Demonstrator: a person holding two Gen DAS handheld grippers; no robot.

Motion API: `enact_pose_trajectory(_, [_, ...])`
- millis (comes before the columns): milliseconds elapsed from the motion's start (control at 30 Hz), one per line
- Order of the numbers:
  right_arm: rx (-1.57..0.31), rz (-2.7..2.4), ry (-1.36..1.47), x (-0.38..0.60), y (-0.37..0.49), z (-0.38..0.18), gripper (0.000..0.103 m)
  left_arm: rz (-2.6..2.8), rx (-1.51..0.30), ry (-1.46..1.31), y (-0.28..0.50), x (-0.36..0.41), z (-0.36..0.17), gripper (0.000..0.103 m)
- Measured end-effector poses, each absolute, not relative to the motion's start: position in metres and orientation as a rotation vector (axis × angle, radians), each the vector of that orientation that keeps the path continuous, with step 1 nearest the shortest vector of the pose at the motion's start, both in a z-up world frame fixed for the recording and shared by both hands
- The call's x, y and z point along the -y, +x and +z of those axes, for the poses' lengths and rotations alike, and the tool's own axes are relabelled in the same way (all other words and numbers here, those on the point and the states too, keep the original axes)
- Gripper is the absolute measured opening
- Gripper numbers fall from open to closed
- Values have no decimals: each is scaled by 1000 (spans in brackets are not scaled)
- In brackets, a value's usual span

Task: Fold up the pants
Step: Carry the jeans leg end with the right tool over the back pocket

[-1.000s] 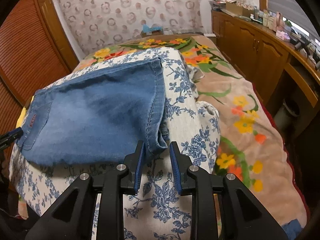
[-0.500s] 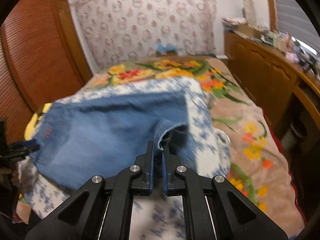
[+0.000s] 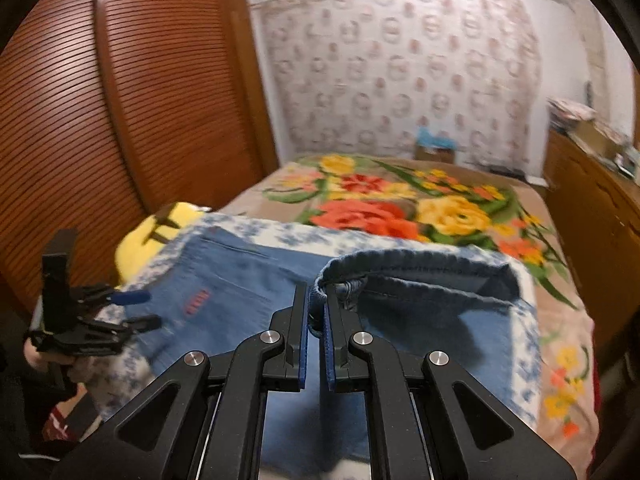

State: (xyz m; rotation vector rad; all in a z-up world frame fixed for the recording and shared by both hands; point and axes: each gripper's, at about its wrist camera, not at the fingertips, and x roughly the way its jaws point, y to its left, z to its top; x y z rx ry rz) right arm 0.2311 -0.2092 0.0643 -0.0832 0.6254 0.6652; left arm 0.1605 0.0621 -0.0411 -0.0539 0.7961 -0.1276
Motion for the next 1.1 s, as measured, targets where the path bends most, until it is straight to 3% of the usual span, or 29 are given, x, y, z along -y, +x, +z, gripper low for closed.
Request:
enact_pose_trajectory(367, [-589,895,-134,119,221,84,4,-76,-793,-85,151,-85,-43,58])
enact_pose_trajectory(567, [-684,918,-186,88,226,52,5,-60,-809,-101,149,-95,-51,58])
enact_pose_trajectory(700, [-738,887,-215,86,230,37,24,-63,-811,-111,152,-97,-53,58])
enact_pose_trajectory(1100, [-712,734,-195,146,247,46,38,-169,-797,-93,171,-60,-46,58])
